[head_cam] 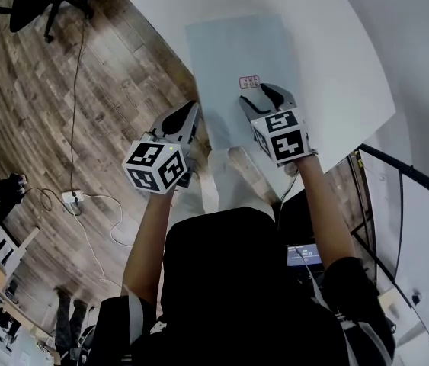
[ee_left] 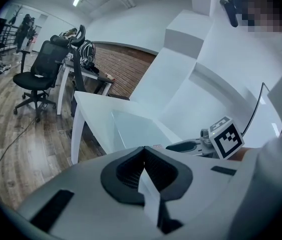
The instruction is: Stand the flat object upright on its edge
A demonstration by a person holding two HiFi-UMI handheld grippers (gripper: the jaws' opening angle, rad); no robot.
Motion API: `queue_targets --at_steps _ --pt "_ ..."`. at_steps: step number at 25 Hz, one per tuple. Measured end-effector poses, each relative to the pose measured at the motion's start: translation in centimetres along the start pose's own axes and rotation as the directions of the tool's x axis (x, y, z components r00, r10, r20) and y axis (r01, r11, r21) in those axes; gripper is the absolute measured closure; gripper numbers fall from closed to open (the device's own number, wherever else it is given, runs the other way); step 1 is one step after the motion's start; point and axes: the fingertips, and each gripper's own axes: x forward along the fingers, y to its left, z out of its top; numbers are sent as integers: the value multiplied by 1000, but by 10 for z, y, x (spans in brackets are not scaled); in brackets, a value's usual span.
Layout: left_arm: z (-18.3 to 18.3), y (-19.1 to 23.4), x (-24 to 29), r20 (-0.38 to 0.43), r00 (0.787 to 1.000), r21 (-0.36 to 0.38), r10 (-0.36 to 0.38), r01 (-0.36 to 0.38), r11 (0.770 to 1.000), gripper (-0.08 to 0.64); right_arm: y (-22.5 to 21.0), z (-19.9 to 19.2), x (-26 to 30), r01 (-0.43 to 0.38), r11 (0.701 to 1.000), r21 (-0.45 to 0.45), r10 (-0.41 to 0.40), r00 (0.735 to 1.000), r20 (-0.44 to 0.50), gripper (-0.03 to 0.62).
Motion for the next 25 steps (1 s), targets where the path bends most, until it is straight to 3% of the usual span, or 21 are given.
queue_targets --at_steps 6,20,25 --pt "5 7 -4 35 999 -19 -8 8 1000 549 7 -2 0 -5 1000 -22 5 1000 3 339" --pt "-4 28 -4 27 1000 -101 -4 7 995 545 28 -11 -8 -34 997 -66 34 999 5 341" --pt "-5 35 2 11 1000 -111 -7 9 994 470 33 -6 -11 -55 996 -73 56 998 1 339"
